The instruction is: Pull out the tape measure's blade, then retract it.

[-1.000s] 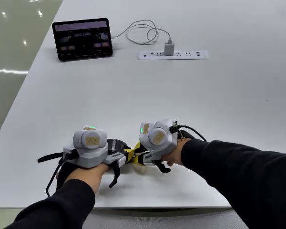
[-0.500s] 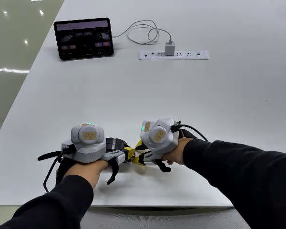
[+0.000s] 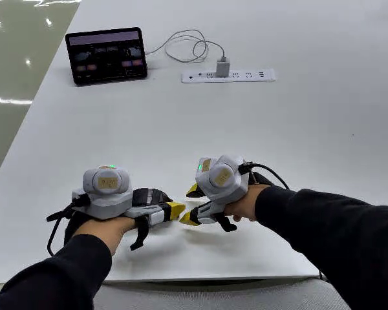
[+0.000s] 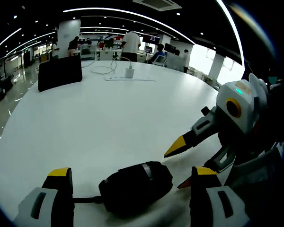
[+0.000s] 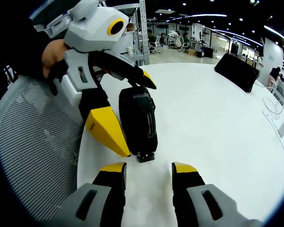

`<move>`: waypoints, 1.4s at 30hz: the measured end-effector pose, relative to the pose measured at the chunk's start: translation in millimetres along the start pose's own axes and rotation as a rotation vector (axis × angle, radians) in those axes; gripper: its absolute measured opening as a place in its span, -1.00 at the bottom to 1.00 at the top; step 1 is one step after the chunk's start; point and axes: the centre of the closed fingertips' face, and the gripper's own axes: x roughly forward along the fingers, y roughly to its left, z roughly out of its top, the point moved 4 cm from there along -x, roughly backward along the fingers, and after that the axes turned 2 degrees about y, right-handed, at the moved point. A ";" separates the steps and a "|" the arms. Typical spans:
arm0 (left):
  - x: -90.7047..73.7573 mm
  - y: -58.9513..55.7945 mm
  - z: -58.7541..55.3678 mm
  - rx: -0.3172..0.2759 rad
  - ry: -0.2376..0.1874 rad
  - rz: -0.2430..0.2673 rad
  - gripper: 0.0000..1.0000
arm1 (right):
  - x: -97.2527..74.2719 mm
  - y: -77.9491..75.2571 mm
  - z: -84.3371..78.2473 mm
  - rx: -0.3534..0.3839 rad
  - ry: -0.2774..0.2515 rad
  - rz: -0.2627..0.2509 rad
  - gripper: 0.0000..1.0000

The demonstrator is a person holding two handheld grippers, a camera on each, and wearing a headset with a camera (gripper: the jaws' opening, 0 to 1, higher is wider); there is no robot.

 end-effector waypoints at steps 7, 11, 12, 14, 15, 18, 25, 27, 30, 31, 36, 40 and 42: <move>-4.9 -11.9 10.6 0.042 -0.053 -0.107 1.00 | -14.8 3.2 1.1 -0.010 -0.014 -0.012 -0.22; -9.0 -14.6 8.9 0.054 -0.019 -0.132 1.00 | -25.4 -1.1 -2.7 0.008 -0.025 -0.027 -0.20; -10.5 -14.6 9.0 0.057 -0.019 -0.137 1.00 | -27.3 -2.5 -3.8 0.018 -0.028 -0.030 -0.19; -14.1 -13.4 10.0 0.061 -0.020 -0.147 1.00 | -33.1 -5.6 -5.5 0.048 -0.043 -0.042 -0.16; -15.8 -13.5 10.3 0.067 -0.023 -0.157 1.00 | -35.8 -6.6 -6.3 0.055 -0.048 -0.048 -0.15; -16.8 -7.3 10.1 0.084 -0.033 -0.171 1.00 | -44.1 -9.1 -9.0 0.081 -0.065 -0.065 -0.12; -29.9 5.8 13.3 0.133 -0.057 -0.183 1.00 | -71.5 -6.4 -11.8 0.106 -0.110 -0.091 0.05; -33.7 10.8 14.6 0.137 -0.072 -0.185 1.00 | -78.6 -7.0 -16.2 0.114 -0.115 -0.104 0.07; -38.6 15.3 15.2 0.147 -0.082 -0.188 1.00 | -87.6 -9.0 -26.0 0.131 -0.116 -0.123 0.11; -40.1 16.7 14.7 0.152 -0.083 -0.189 1.00 | -91.6 -9.6 -30.6 0.146 -0.120 -0.131 0.12; -43.6 22.4 5.6 0.186 -0.055 -0.189 1.00 | -104.4 -8.1 -47.6 0.179 -0.127 -0.161 0.16; -47.8 23.9 2.4 0.222 -0.055 -0.196 1.00 | -110.9 -4.7 -62.0 0.199 -0.116 -0.172 0.22; -48.9 22.4 -0.7 0.254 -0.044 -0.205 1.00 | -114.6 -2.9 -69.0 0.204 -0.113 -0.178 0.23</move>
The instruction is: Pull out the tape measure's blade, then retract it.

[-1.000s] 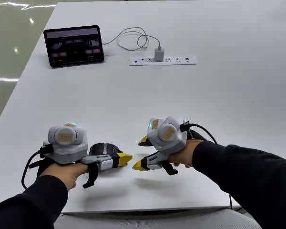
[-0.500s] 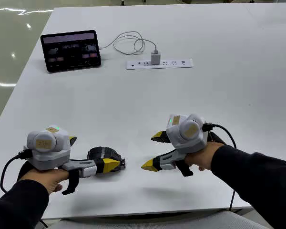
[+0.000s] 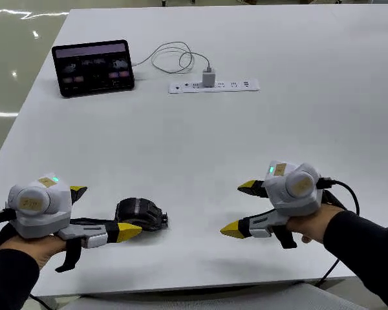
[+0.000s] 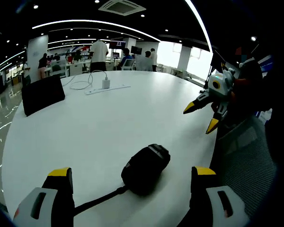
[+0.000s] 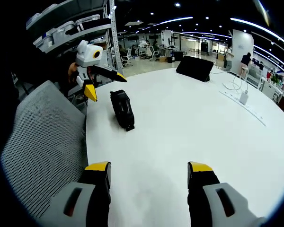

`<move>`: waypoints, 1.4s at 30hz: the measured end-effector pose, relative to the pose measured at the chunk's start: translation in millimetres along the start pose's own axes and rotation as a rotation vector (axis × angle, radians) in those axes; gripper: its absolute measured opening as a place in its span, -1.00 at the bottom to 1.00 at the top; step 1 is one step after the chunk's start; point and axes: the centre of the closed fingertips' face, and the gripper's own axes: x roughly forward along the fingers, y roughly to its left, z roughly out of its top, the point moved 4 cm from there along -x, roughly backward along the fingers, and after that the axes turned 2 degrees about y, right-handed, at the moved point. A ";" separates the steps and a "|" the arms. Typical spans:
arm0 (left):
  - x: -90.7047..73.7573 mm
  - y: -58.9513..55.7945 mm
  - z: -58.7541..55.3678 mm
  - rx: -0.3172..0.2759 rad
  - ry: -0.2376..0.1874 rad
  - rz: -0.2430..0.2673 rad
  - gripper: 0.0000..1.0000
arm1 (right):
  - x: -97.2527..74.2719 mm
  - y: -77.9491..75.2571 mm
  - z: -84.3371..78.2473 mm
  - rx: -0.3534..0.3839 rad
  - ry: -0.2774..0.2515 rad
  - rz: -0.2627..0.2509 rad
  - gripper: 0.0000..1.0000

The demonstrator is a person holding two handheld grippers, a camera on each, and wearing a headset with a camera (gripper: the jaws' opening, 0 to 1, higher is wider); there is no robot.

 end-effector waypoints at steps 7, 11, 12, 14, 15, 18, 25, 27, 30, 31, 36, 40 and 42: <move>-5.4 4.5 -9.6 -0.026 0.009 0.005 1.00 | -15.0 -5.4 -15.8 0.037 -0.013 -0.042 0.34; -8.8 5.3 -13.6 -0.027 0.012 0.011 1.00 | -23.1 -11.2 -26.0 0.063 -0.023 -0.065 0.39; -10.2 4.3 -14.3 -0.030 0.014 0.007 1.00 | -25.3 -13.3 -29.7 0.066 -0.027 -0.074 0.41; -12.2 2.8 -15.8 -0.034 0.016 -0.004 1.00 | -29.7 -17.0 -35.2 0.085 -0.035 -0.092 0.50; -13.0 3.5 -15.9 -0.031 0.012 0.001 1.00 | -31.5 -17.8 -36.7 0.095 -0.038 -0.097 0.54; -16.8 5.9 -16.0 -0.053 -0.007 0.005 1.00 | -37.3 -18.9 -41.5 0.108 -0.041 -0.115 0.60; -23.9 12.7 -33.4 -0.047 0.016 0.023 1.00 | -50.0 -19.8 -59.7 0.083 0.002 -0.148 0.73; -26.5 13.0 -35.4 -0.044 0.021 0.027 1.00 | -54.1 -20.7 -65.4 0.080 0.010 -0.151 0.76; -29.5 11.9 -35.5 -0.051 0.019 0.018 1.00 | -60.4 -23.9 -73.4 0.091 0.017 -0.157 0.81; -29.8 10.5 -35.9 -0.065 0.024 0.008 1.00 | -62.0 -25.3 -75.8 0.096 0.017 -0.160 0.83; -31.1 10.4 -34.4 -0.057 0.025 0.011 1.00 | -70.0 -29.7 -83.3 0.107 0.018 -0.164 0.94; -31.2 11.0 -32.5 -0.050 0.025 0.018 1.00 | -75.4 -33.0 -85.5 0.115 0.006 -0.157 1.00; -31.4 11.8 -31.4 -0.047 0.022 0.023 1.00 | -76.9 -34.4 -86.1 0.120 0.009 -0.157 1.00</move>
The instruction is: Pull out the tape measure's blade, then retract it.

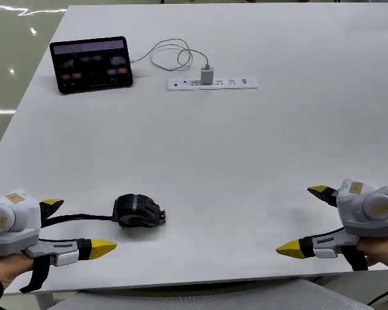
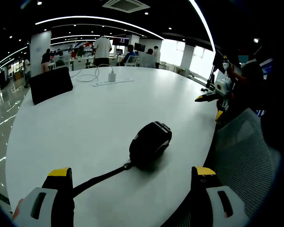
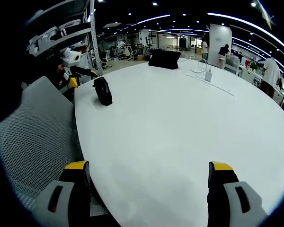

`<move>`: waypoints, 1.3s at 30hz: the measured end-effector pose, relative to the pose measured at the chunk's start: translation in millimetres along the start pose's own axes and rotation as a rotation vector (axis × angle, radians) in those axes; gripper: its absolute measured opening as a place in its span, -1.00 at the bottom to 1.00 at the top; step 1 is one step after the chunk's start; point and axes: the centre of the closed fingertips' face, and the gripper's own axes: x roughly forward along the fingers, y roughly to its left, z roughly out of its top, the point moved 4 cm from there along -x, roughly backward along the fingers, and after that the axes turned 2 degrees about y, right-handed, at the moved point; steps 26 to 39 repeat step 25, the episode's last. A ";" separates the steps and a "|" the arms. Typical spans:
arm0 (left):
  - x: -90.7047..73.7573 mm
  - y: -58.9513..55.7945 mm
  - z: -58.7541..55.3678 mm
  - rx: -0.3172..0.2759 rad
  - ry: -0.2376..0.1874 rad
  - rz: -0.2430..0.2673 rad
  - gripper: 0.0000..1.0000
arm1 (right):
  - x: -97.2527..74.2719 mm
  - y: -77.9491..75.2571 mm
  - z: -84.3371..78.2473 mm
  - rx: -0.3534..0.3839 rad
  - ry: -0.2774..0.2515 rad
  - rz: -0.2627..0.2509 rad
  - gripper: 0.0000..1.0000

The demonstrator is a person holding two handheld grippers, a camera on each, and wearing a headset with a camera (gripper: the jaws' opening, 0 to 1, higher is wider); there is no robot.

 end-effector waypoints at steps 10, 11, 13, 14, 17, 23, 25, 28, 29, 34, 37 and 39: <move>1.1 -3.6 -4.2 -0.022 0.038 -0.009 1.00 | 2.2 -0.8 -0.9 -0.010 0.018 0.009 1.00; 1.2 -4.0 -3.8 -0.018 0.039 -0.011 1.00 | 2.1 -0.1 -0.1 -0.010 0.017 0.010 1.00; 1.6 -3.9 -3.3 -0.017 0.042 -0.014 1.00 | 3.1 -1.3 -0.8 -0.010 0.016 0.010 1.00; 1.7 -3.8 -3.0 -0.017 0.043 -0.016 1.00 | 3.1 -1.4 -1.0 -0.009 0.018 0.010 1.00; 1.4 -1.9 -2.2 -0.012 0.045 -0.008 1.00 | 0.4 3.6 3.8 -0.009 0.018 0.013 1.00; 0.9 -2.0 -2.0 -0.004 0.046 -0.008 1.00 | 0.1 2.8 3.2 -0.014 0.025 0.013 1.00; 0.8 -1.8 -2.4 0.000 0.047 -0.006 1.00 | 0.5 2.2 2.8 -0.013 0.025 0.011 1.00; 0.8 -1.8 -2.4 0.000 0.047 -0.006 1.00 | 0.5 2.2 2.8 -0.013 0.025 0.011 1.00; 0.8 -1.8 -2.4 0.000 0.047 -0.006 1.00 | 0.5 2.2 2.8 -0.013 0.025 0.011 1.00; 0.8 -1.8 -2.4 0.000 0.047 -0.006 1.00 | 0.5 2.2 2.8 -0.013 0.025 0.011 1.00; 0.8 -1.8 -2.4 0.000 0.047 -0.006 1.00 | 0.5 2.2 2.8 -0.013 0.025 0.011 1.00; 0.8 -1.8 -2.4 0.000 0.047 -0.006 1.00 | 0.5 2.2 2.8 -0.013 0.025 0.011 1.00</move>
